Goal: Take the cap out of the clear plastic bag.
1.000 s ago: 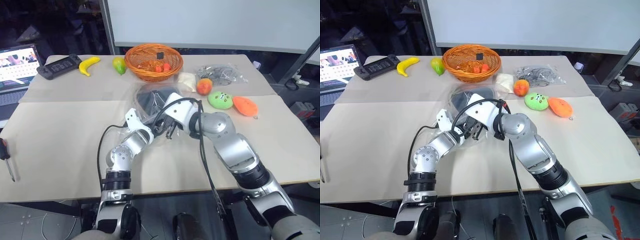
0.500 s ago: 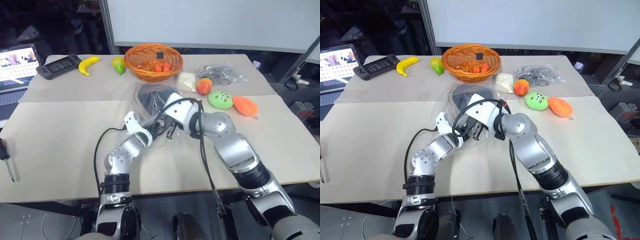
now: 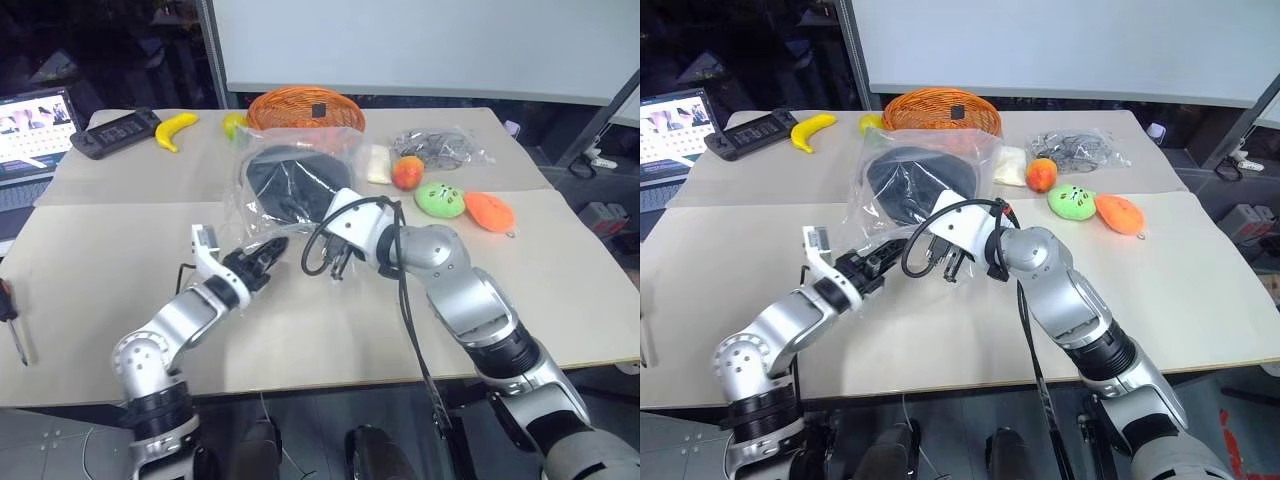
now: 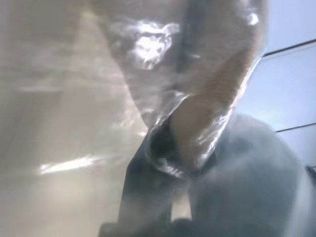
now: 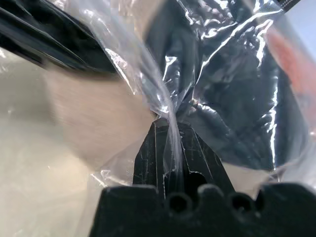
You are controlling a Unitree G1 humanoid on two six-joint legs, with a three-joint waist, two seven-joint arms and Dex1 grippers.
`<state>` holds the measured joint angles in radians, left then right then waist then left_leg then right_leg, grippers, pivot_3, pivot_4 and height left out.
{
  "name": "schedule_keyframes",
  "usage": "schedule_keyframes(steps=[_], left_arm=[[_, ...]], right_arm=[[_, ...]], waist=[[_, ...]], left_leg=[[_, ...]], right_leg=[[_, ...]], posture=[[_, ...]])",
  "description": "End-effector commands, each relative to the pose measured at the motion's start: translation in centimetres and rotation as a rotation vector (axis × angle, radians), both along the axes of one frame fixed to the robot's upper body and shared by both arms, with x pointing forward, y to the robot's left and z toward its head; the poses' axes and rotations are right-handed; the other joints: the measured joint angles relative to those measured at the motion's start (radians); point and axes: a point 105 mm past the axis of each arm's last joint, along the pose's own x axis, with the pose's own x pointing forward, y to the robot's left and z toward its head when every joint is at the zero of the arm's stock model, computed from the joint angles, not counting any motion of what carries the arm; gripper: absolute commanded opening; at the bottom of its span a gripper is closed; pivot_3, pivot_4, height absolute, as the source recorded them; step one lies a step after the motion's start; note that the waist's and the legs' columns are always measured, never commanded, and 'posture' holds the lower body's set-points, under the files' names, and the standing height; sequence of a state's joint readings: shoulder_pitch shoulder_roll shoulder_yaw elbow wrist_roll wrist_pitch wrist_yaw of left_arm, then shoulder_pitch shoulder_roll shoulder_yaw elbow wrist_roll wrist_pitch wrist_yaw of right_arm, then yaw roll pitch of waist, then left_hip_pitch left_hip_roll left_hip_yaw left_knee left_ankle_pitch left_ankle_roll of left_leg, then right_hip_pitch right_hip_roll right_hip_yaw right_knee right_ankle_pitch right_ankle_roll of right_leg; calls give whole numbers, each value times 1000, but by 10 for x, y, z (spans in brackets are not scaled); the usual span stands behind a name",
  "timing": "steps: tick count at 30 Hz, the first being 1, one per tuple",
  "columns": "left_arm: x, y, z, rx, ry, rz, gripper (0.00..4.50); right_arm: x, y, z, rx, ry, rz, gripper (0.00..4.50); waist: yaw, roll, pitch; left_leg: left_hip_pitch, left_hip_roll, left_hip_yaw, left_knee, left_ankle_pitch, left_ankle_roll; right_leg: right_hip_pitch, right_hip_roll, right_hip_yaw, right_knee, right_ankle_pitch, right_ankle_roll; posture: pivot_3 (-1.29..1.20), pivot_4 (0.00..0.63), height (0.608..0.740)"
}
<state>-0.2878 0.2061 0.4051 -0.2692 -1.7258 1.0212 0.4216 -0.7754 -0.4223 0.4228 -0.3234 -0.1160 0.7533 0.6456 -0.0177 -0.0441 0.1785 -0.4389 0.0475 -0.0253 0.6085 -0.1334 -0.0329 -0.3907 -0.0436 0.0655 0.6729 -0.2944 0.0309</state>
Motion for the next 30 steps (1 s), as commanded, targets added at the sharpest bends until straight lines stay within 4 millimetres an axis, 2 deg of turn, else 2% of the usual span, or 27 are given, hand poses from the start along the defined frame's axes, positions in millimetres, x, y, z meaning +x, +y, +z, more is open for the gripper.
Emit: schedule_keyframes(steps=[1, 8, 11, 16, 19, 24, 30], left_arm=[[-17, -6, 6, -13, -1, -70, 485], [-25, -9, -10, 37, 76, -114, 485], [-28, -6, -7, 11, 66, -121, 485], [-5, 36, 3, -192, 58, 106, 485], [-4, 44, -3, -182, 86, 121, 485], [-25, 29, -14, -53, 86, -28, 485], [-43, 11, -9, -73, 27, -93, 485]], right_arm=[[2, -3, 10, -2, -58, -12, 0], [3, -2, 9, -5, -63, -16, 0], [4, -3, 8, -9, -65, -18, 0], [4, -2, 6, -18, -69, -16, 0], [4, -2, 6, -19, -71, -15, 0], [6, -3, 5, -29, -73, -15, 0], [6, -2, 0, -37, -65, -14, 0]], waist=[[2, 0, 0], [5, 0, 0], [3, 0, 0], [5, 0, 0], [2, 0, 0], [-2, 0, 0], [4, 0, 0]], left_leg=[[0, 0, 0, 0, 0, 0], [0, 0, 0, 0, 0, 0], [0, 0, 0, -1, 0, 0], [0, 0, 1, -1, 0, 0], [0, 0, 1, -1, 0, 0], [0, 0, 1, -3, 0, 0], [0, 0, 1, -2, 0, 0]], right_leg=[[0, 0, 0, 0, 0, 0], [0, 0, 0, -1, 0, 0], [0, 0, 0, -1, 0, 0], [0, 0, 0, -2, 0, -1], [0, 0, 0, -2, 0, -1], [0, 0, 0, -5, 0, 0], [0, 0, 0, -5, 1, -1]], posture=[[0, 150, 740], [0, 150, 740], [0, 150, 740], [0, 150, 740], [0, 150, 740], [0, 150, 740], [0, 150, 740]])
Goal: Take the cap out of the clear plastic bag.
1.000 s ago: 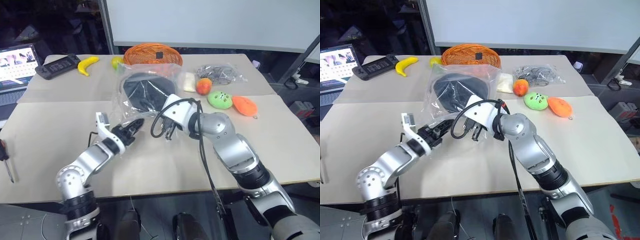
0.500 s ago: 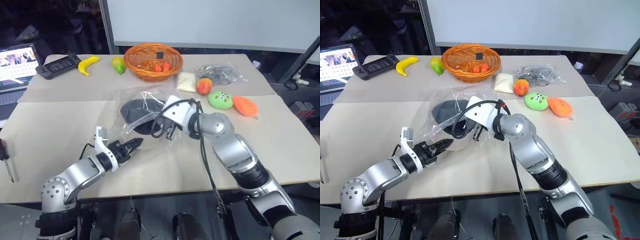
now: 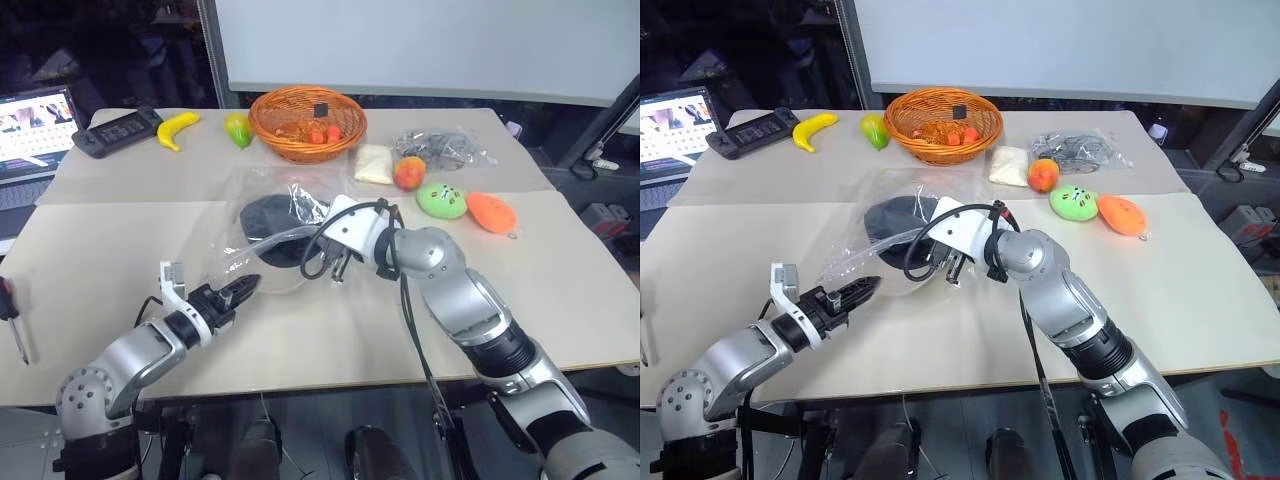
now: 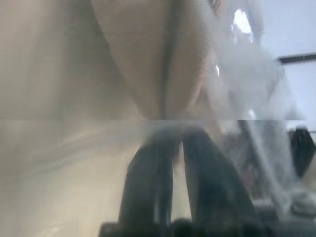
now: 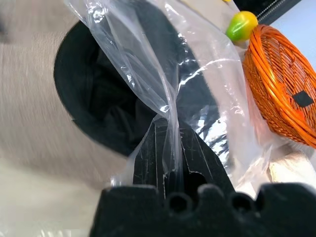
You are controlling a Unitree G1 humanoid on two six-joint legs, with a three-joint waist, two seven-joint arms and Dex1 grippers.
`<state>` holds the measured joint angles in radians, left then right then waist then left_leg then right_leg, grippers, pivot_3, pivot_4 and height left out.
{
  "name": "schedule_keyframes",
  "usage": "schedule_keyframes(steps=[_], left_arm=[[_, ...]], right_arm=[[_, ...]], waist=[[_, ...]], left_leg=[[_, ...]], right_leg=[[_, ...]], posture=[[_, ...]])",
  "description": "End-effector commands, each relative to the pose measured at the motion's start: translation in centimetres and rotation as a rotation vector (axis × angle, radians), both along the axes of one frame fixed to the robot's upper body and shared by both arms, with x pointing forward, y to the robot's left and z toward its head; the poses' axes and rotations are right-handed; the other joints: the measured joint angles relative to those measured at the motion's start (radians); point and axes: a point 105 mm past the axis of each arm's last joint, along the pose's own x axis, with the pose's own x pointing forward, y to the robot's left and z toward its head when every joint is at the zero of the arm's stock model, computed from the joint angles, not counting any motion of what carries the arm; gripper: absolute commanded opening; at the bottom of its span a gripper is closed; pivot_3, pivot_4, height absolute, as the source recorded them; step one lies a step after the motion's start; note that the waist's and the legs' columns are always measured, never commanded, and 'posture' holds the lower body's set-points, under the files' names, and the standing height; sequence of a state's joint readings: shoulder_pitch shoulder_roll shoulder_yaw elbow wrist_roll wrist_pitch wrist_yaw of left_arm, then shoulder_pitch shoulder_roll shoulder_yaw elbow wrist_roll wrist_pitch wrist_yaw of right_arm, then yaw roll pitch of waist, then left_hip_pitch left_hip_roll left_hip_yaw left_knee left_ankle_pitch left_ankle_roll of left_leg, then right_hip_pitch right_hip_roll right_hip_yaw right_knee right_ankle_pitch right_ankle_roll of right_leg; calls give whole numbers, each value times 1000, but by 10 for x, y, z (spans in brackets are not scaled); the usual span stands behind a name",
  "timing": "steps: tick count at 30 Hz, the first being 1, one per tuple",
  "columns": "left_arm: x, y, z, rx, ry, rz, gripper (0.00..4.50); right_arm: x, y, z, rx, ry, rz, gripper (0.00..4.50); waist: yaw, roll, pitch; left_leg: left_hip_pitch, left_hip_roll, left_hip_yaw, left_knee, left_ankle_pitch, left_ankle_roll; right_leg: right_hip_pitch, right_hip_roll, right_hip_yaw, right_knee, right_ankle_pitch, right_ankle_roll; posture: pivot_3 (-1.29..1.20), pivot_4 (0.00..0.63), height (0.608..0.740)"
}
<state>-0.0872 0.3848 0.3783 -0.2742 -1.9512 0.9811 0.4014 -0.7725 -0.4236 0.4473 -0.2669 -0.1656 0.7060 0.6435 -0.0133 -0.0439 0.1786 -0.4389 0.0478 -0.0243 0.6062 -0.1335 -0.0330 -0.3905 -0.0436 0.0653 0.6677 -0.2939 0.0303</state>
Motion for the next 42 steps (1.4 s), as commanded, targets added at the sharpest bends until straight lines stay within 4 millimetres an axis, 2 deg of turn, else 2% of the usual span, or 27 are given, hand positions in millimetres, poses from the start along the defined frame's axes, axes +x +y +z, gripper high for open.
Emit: schedule_keyframes(steps=[1, 4, 7, 9, 11, 18, 21, 26, 30, 36, 39, 42], left_arm=[[-18, -18, 17, -59, -112, -74, 485], [-39, -18, 17, -89, -159, -124, 485], [-60, -11, 5, -62, -127, -172, 485], [-60, -6, 2, -64, -113, -140, 485], [-49, -2, 1, -51, -93, -81, 485], [-40, -12, 4, 38, -68, -80, 485], [-42, -14, 3, 42, -63, -78, 1279], [-32, -6, -7, 90, 23, 7, 3068], [-20, -3, -8, 59, 48, 66, 4479], [0, -13, -16, 11, 108, 124, 4479], [9, -28, -23, -29, 141, 126, 4479], [9, -36, -32, -8, 171, 109, 4479]], right_arm=[[-2, 1, 9, 11, -51, 9, 0], [-2, 1, 9, 13, -50, 11, 0], [-3, 2, 8, 14, -49, 12, 0], [-3, 2, 8, 15, -47, 16, 0], [-3, 3, 8, 14, -45, 20, 0], [-2, 4, 9, 7, -47, 18, 0], [-2, 2, 9, -1, -52, 13, 0], [-1, 1, 10, 0, -53, 11, 0], [0, 0, 9, -3, -52, 7, 0], [0, -2, 9, -2, -52, -1, 0], [0, -3, 9, -2, -53, -5, 0], [0, -4, 10, 0, -56, -9, 0]], waist=[[0, 0, 0], [-4, 0, 0], [-11, 1, 0], [-8, 1, 1], [-2, 1, 1], [1, 1, 0], [-1, 1, 1], [0, 1, 0], [1, 1, 1], [4, 1, 0], [3, 1, 0], [2, 1, 0]], left_leg=[[0, 0, 0, 0, 0, 0], [0, 0, 0, -1, 0, 0], [0, 1, 1, -4, 0, 0], [0, 1, 1, -4, 0, 0], [0, 1, 1, -3, 0, 0], [0, 1, 1, -2, 0, 0], [0, 1, 1, -3, 0, 0], [0, 1, 1, -3, 0, 0], [0, 1, 1, -2, 0, 0], [0, 1, 1, -2, 0, 0], [0, 1, 1, -2, 0, 0], [0, 1, 1, -1, 0, 0]], right_leg=[[0, 0, 0, -1, 0, 0], [0, 0, 0, -3, 0, 0], [-2, 0, 1, -3, 0, -1], [-2, 0, 1, -2, 0, -2], [-2, 0, 1, -3, 0, -2], [-1, 0, 1, -4, 0, -2], [-2, 0, 1, -4, 0, -2], [-1, 0, 1, -4, 0, -2], [-1, 0, 1, -4, 0, -2], [0, 0, 1, -4, 0, -1], [0, 0, 1, -4, 0, -1], [0, 0, 0, -4, 1, -1]], posture=[[0, 150, 740], [0, 150, 740], [0, 150, 740], [0, 150, 740], [0, 150, 740], [0, 150, 740], [0, 150, 740], [0, 150, 740], [0, 150, 740], [0, 150, 740], [0, 150, 740], [0, 150, 740]])
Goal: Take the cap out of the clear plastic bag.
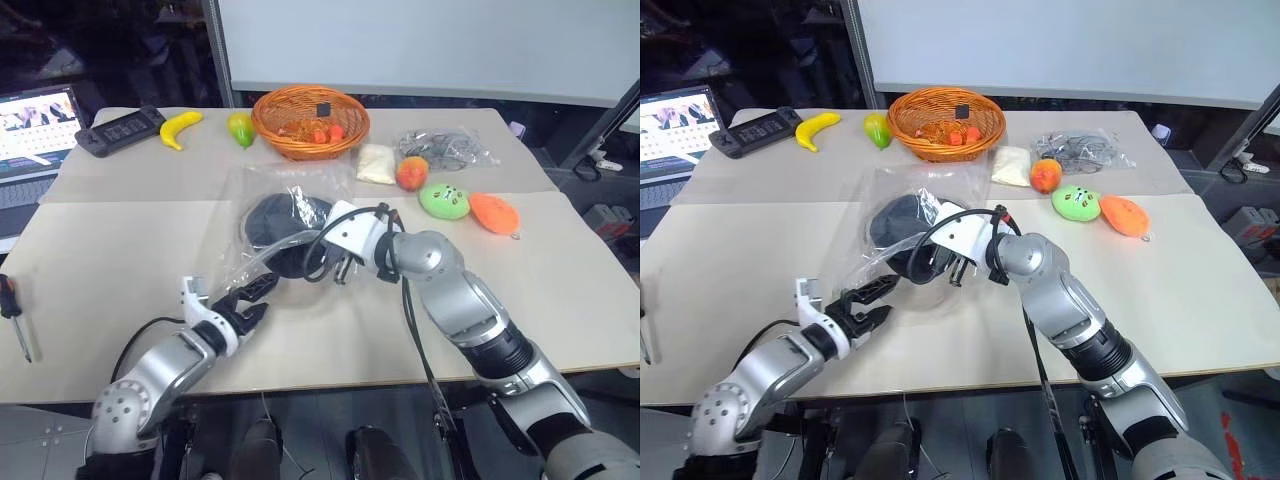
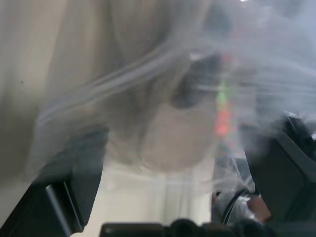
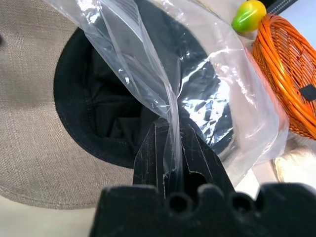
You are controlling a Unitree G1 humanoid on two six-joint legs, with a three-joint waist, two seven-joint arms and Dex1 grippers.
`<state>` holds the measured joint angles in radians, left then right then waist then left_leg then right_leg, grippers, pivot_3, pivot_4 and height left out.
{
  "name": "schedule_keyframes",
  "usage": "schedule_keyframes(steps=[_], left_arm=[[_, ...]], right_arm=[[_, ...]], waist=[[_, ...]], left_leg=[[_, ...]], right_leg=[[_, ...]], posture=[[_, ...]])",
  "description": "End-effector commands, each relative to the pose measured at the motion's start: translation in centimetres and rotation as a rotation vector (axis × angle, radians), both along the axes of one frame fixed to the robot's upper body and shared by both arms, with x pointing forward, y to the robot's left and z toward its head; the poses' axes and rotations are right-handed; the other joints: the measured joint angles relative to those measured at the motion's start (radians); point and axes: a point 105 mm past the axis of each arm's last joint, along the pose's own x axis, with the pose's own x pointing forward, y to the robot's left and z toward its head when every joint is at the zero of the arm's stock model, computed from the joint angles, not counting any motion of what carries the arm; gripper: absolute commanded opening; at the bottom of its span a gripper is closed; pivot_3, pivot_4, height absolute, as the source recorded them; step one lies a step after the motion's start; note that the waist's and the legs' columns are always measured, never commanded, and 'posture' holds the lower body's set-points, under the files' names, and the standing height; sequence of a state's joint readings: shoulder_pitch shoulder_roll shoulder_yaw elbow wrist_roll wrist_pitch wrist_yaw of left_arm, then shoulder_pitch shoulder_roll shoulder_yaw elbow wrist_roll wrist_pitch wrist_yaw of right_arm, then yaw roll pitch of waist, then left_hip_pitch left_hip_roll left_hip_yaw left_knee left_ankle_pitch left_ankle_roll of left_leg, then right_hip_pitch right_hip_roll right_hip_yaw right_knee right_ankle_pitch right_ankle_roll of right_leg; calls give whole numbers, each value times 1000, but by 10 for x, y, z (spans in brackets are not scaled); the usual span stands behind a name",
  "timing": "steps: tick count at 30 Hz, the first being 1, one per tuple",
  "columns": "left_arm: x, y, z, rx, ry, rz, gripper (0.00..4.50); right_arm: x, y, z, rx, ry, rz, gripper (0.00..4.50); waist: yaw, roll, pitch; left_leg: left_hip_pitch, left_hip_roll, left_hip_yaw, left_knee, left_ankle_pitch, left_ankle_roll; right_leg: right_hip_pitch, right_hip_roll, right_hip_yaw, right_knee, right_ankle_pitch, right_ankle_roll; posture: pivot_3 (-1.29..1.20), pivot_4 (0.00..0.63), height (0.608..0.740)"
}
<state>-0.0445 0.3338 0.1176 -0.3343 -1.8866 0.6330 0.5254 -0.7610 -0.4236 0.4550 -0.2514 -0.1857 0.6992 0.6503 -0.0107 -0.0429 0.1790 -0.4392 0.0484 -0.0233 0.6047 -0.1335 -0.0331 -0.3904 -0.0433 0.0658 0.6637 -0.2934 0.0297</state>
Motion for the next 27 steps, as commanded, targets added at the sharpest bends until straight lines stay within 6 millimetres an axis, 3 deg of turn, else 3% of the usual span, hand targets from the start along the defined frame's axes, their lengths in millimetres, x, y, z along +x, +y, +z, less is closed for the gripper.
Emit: schedule_keyframes(steps=[1, 14, 18, 23, 27], left_arm=[[-2, -9, -6, 16, 22, -25, 4479], [-9, -3, -10, -2, 49, 4, 4479], [-9, -6, -7, 7, 40, -18, 3410], [-7, -7, -7, 9, 38, -10, 3410], [-7, -8, -4, -2, 27, -9, 2339]], right_arm=[[-1, -2, 17, 21, -69, 0, 0], [-2, -1, 16, 20, -63, 5, 0], [-3, 0, 16, 21, -60, 7, 0], [-3, 0, 15, 21, -55, 8, 0], [-4, -1, 14, 21, -55, 6, 0]], waist=[[0, 0, 0], [-2, 0, 0], [-2, 0, 0], [-1, 0, 0], [-1, 0, 0]], left_leg=[[0, 0, 0, 0, 0, 0], [0, 0, 0, 0, 0, 0], [0, 0, 0, 0, 0, 0], [0, 0, 0, 0, 0, 0], [0, 0, 0, 1, 0, 0]], right_leg=[[0, 0, 0, 0, 0, 0], [0, 0, 0, 0, 0, 0], [0, 0, 0, 0, 0, 0], [0, 0, 0, 0, 0, 0], [0, 0, 0, 0, 0, 0]], posture=[[0, 150, 740], [0, 150, 740], [0, 150, 740], [0, 150, 740], [0, 150, 740]])
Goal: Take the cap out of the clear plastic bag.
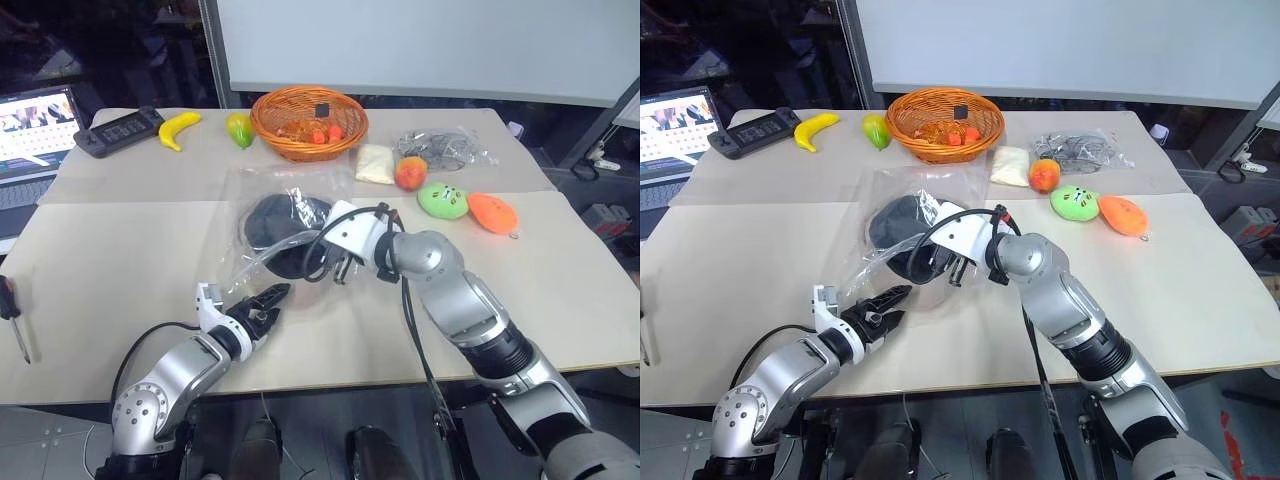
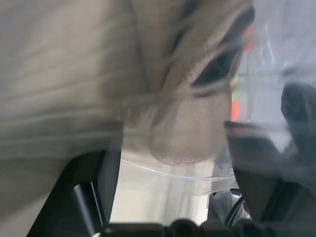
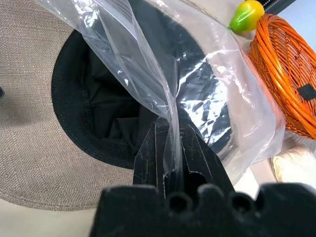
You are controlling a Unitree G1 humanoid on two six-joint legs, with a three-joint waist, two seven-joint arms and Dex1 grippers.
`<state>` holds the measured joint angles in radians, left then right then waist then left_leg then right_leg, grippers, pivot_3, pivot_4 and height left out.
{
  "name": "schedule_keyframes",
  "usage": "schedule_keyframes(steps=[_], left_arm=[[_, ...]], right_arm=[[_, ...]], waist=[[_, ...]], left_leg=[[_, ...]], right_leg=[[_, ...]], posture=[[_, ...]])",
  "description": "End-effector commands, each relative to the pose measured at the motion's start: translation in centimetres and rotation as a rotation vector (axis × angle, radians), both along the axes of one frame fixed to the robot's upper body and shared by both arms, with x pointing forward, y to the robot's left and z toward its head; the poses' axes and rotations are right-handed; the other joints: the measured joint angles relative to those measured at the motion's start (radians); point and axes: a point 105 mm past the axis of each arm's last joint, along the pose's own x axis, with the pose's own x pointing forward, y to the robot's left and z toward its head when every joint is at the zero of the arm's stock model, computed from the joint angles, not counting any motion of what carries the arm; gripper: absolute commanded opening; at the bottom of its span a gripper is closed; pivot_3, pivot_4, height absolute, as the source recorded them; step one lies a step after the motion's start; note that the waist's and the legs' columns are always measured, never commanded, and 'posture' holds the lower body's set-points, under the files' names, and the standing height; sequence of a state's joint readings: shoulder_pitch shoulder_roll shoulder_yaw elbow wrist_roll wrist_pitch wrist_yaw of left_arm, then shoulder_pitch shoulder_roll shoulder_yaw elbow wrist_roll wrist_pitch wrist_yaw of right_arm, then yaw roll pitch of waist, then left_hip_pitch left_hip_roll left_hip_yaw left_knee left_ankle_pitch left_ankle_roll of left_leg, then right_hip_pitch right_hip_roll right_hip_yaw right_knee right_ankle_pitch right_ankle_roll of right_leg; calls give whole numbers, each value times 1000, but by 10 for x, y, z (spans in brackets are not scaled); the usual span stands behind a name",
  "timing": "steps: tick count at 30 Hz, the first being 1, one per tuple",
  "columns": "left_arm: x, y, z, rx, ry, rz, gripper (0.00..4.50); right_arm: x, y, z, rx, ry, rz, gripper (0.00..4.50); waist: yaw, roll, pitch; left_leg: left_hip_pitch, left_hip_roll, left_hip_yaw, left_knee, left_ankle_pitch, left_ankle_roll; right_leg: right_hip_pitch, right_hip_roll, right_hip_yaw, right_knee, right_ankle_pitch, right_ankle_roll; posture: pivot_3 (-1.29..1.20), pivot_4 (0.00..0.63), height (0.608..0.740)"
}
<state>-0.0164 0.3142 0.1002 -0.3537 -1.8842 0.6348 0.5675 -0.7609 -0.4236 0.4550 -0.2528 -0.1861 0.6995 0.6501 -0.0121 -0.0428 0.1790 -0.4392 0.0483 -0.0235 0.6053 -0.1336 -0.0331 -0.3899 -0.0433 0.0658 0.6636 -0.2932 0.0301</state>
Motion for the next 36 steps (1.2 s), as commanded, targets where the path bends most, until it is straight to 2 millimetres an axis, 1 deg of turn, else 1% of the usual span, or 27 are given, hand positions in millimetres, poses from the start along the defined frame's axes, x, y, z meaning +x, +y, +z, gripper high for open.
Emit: schedule_keyframes(steps=[1, 2, 6, 7, 13, 17, 18, 20, 21, 23, 25, 27, 31, 34, 36], left_arm=[[0, -2, 6, -19, -23, 3, 2013], [0, -2, 7, -24, -25, 9, 1592], [1, 0, 8, -33, -31, 16, 144], [1, 1, 7, -34, -31, 17, 28], [3, 1, 6, -35, -27, 16, 28], [5, 0, 15, -65, -60, 13, 28], [5, 0, 19, -90, -66, 15, 28], [1, -1, 35, -171, -125, 25, 28], [-1, -1, 40, -197, -146, 30, 28], [-14, 0, 52, -233, -221, 29, 28], [-31, 4, 57, -241, -285, 29, 28], [-40, 9, 57, -241, -309, 34, 28], [-63, 22, 48, -217, -352, -4, 28], [-87, 20, 42, -202, -368, -146, 28], [-110, 17, 40, -196, -365, -304, 28]], right_arm=[[-4, -1, 14, 20, -53, 6, 0], [-4, -1, 14, 20, -53, 6, 0], [-4, -2, 14, 19, -52, 6, 0], [-4, -2, 14, 18, -52, 6, 0], [-4, -2, 14, 16, -53, 4, 0], [-3, -2, 14, 15, -54, 2, 0], [-3, -2, 14, 14, -55, 2, 0], [-4, -2, 14, 12, -55, 2, 0], [-4, -2, 14, 11, -55, 2, 0], [-4, -2, 13, 10, -56, 2, 0], [-4, -3, 13, 10, -54, 1, 0], [-5, -3, 13, 10, -53, 0, 0], [-5, -2, 11, 8, -49, 5, 0], [-6, -2, 10, 7, -48, 9, 0], [-6, -2, 10, 7, -47, 11, 0]], waist=[[0, 0, 0], [0, 0, 0], [0, 0, 0], [0, 0, 0], [0, 0, 0], [0, 0, 0], [0, 0, 0], [0, 0, 0], [0, 0, 0], [-2, 0, 0], [-8, 0, 0], [-6, 0, 0], [-8, 0, 0], [-7, 0, 0], [-5, 1, 0]], left_leg=[[0, 0, 0, 0, 0, 0], [0, 0, 0, 0, 0, 0], [0, 0, 0, 0, 0, 0], [0, 0, 0, 0, 0, 0], [0, 0, 0, 0, 0, 0], [0, 0, 0, 0, 0, 0], [0, 0, 0, 0, 0, 0], [0, 0, 0, 0, 0, 0], [0, 0, 0, 0, 0, 0], [-1, 0, 0, 0, 0, 0], [-1, 0, 0, -1, 0, 0], [-1, 0, 1, -2, 0, 0], [0, 0, 0, -1, 0, 0], [-1, 1, 1, -1, 0, 0], [-1, 1, 1, -2, 0, 0]], right_leg=[[0, 0, 0, 0, 0, 0], [0, 0, 0, 0, 0, 0], [0, 0, 0, 0, 0, 0], [0, 0, 0, 0, 0, 0], [0, 0, 0, 0, 0, 0], [0, 0, 0, 0, 0, 0], [0, 0, 0, 0, 0, 0], [0, 0, 0, 0, 0, 0], [0, 0, 0, 0, 0, 0], [0, 0, 0, -1, 0, 0], [0, 0, 0, -1, 0, 0], [-1, 0, 1, -1, 0, 0], [-1, 0, 0, -1, 0, 0], [-2, 0, 0, -1, -1, -1], [-4, 0, 1, -1, -1, -2]], posture=[[0, 150, 740], [0, 150, 740], [0, 150, 740], [0, 150, 740], [0, 150, 740], [0, 150, 740], [0, 150, 740], [0, 150, 740], [0, 150, 740], [0, 150, 740], [0, 150, 740], [0, 150, 740], [0, 150, 740], [0, 150, 740], [0, 150, 740]])
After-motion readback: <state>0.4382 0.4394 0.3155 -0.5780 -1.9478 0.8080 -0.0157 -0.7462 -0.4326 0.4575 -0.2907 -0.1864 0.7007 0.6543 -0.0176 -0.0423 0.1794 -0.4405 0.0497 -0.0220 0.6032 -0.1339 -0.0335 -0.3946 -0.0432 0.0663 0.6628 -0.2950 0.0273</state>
